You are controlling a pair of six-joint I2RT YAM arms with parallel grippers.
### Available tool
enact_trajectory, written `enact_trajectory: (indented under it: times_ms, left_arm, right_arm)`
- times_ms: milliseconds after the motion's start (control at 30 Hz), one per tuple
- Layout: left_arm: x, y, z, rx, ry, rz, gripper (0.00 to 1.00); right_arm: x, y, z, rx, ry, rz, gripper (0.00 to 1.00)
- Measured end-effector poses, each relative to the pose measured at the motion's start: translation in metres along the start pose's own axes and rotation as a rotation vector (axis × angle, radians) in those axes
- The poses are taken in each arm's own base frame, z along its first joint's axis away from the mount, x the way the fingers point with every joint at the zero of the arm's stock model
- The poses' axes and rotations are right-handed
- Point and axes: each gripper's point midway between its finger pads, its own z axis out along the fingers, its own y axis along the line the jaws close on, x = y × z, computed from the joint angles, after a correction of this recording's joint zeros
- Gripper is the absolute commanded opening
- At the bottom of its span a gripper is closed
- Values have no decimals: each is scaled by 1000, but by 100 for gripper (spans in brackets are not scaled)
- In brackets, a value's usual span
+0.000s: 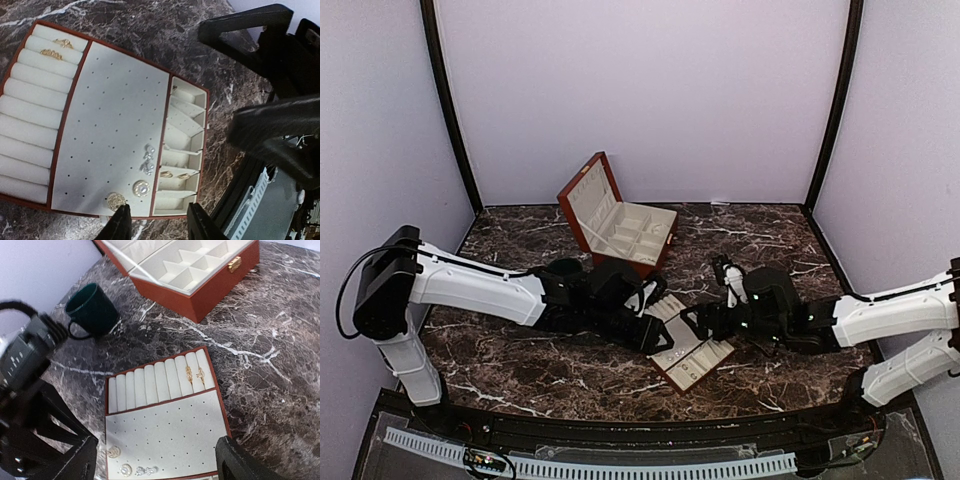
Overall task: Organize the mixed jewelry
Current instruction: Pick up the earring from the earring holder.
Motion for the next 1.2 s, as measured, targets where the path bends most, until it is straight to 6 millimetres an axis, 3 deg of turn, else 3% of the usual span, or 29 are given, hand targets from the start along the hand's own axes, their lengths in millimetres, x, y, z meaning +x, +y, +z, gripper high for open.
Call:
enact_trajectory:
  times_ms: [267, 733, 1200]
  left_arm:
    - [29, 26, 19, -130, 121, 6, 39]
    - [22, 36, 19, -201, 92, 0, 21]
    - [17, 35, 22, -202, 81, 9, 13]
  right_arm:
    - [-14, 4, -14, -64, -96, 30, 89]
    - [-15, 7, -14, -90, -106, 64, 87]
    - [-3, 5, -6, -81, -64, 61, 86]
